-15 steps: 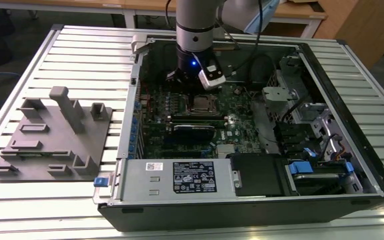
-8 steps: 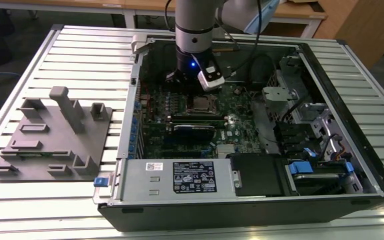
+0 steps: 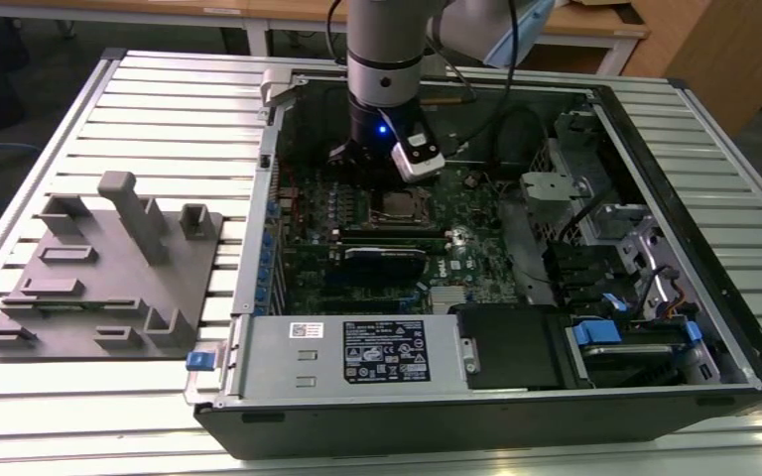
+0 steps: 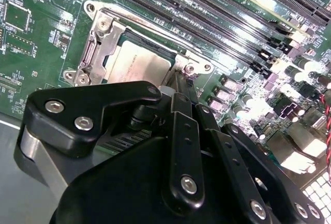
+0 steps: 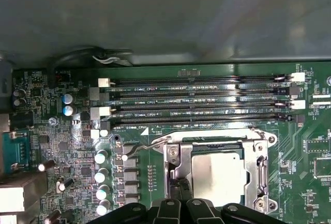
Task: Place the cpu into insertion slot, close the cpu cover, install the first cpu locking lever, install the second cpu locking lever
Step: 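Close the cpu cover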
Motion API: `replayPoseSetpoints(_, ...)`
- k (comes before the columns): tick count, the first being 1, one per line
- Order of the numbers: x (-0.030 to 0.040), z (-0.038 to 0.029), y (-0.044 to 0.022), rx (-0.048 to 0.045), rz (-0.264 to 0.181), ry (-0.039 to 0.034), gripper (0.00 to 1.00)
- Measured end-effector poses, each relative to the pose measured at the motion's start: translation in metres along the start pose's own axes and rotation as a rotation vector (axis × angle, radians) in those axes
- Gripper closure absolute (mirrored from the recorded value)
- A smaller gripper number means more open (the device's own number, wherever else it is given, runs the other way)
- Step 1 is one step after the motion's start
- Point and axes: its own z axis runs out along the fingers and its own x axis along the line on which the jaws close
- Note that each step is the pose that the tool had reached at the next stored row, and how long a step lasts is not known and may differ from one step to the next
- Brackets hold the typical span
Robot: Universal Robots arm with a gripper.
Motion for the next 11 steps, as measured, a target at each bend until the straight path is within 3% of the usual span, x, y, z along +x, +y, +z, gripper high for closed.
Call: replayPoseSetpoints(11, 0.0001, 0.0019, 0.0001, -0.0003, 0.0, -0.0002, 0.9)
